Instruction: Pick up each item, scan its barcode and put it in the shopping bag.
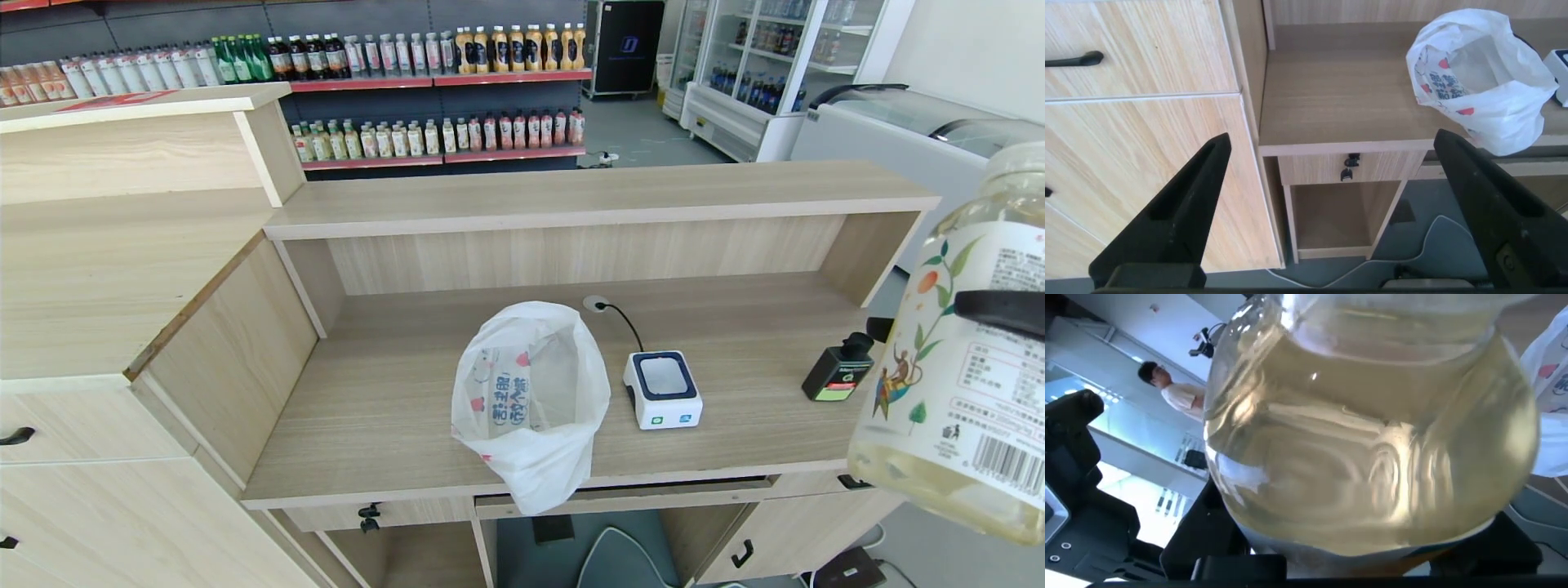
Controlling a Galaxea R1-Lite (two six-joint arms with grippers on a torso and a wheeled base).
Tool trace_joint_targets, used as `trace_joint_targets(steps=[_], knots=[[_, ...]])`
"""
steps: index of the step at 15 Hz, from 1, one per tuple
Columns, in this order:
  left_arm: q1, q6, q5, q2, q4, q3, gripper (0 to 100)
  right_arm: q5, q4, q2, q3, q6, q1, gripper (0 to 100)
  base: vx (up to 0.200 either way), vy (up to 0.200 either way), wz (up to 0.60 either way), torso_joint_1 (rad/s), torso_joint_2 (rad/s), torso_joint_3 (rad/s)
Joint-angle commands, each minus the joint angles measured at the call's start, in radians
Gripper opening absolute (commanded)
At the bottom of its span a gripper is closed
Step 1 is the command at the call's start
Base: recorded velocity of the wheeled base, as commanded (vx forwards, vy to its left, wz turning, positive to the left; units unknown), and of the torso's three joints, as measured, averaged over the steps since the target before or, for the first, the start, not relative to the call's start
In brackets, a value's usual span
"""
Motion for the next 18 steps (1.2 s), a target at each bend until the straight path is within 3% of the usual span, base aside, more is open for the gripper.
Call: trace_joint_targets(steps=[1, 3, 4, 5, 7, 8, 11, 13, 18], knots=[[0.001, 0.001, -0.001, 0.0, 0.0, 0.0, 100, 0.0, -0.001, 0.003, 0.0, 0.0, -0.001, 0, 0.0, 0.0, 0.0, 0.0, 0.0, 0.0], [0.001, -0.001, 0.001, 0.0, 0.0, 0.0, 100, -0.024, -0.007, 0.019, -0.002, -0.021, -0.006, 0, 0.0, 0.0, 0.0, 0.0, 0.0, 0.0], [0.001, 0.001, 0.001, 0.0, 0.0, 0.0, 100, -0.133, -0.013, 0.059, -0.011, -0.138, -0.006, 0, 0.0, 0.0, 0.0, 0.0, 0.0, 0.0], [0.001, 0.001, 0.001, 0.0, 0.0, 0.0, 100, -0.233, -0.009, 0.109, -0.016, -0.36, -0.016, 0, 0.0, 0.0, 0.0, 0.0, 0.0, 0.0], [0.001, 0.001, -0.001, 0.0, 0.0, 0.0, 100, -0.389, 0.01, 0.233, -0.014, -0.851, -0.161, 0, 0.0, 0.0, 0.0, 0.0, 0.0, 0.0], [0.001, 0.001, 0.001, 0.0, 0.0, 0.0, 100, -0.42, 0.019, 0.292, -0.008, -1.094, -0.222, 0, 0.0, 0.0, 0.0, 0.0, 0.0, 0.0], [0.001, 0.001, -0.001, 0.0, 0.0, 0.0, 100, -0.466, 0.025, 0.382, -0.003, -1.554, -0.357, 0, 0.0, 0.0, 0.0, 0.0, 0.0, 0.0], [0.001, 0.001, 0.001, 0.0, 0.0, 0.0, 100, -0.461, 0.022, 0.405, -0.011, -1.704, -0.415, 0, 0.0, 0.0, 0.0, 0.0, 0.0, 0.0], [0.001, -0.001, 0.001, 0.0, 0.0, 0.0, 100, -0.463, 0.008, 0.421, -0.037, -1.836, -0.463, 0, 0.0, 0.0, 0.0, 0.0, 0.0, 0.0]])
